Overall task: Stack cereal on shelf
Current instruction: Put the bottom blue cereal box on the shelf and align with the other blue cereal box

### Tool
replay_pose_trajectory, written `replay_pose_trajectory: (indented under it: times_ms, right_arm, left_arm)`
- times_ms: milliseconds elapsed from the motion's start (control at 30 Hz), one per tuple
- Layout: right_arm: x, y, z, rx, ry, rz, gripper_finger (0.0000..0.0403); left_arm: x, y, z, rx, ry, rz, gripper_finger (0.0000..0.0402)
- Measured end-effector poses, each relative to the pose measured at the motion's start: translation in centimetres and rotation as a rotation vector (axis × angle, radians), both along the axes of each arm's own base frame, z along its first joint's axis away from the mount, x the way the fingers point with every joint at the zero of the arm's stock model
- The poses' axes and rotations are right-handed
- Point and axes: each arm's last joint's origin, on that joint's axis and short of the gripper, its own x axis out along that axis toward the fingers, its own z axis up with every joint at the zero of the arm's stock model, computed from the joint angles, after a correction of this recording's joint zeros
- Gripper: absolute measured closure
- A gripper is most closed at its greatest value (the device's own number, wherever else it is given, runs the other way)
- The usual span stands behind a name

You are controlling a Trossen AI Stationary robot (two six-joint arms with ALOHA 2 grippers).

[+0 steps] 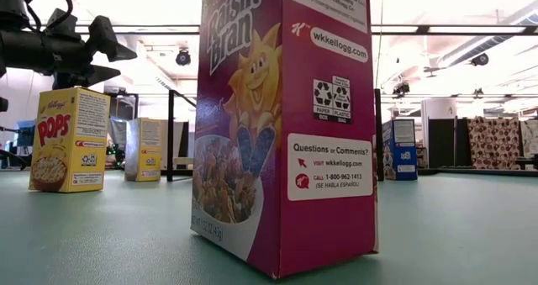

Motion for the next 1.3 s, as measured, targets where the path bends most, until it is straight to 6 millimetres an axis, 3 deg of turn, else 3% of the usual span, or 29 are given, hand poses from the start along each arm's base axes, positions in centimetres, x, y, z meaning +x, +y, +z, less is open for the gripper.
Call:
replay_pose_trajectory:
  times_ms: [300, 467, 933, 1300]
  right_arm:
    - [-5.4, 3.4, -0.2, 0.112, 0.027, 0.257, 0.017]
    - [-7.0, 4.0, -0.4, 0.104, 0.046, 0.404, 0.017]
    - [-7.4, 4.4, -0.1, 0.19, 0.087, 0.654, 0.0167]
    - [-7.4, 4.5, 1.1, 0.172, 0.054, 0.712, 0.0098]
  left_arm:
    - [0.0, 0.0, 0.0, 0.0, 0.001, 0.0, 0.0102]
    - [0.0, 0.0, 0.0, 0.0, 0.0, 0.0, 0.0102]
    - [0.0, 0.0, 0.0, 0.0, 0.0, 0.0, 0.0102]
    - [0.0, 0.0, 0.0, 0.0, 0.0, -0.001, 0.0102]
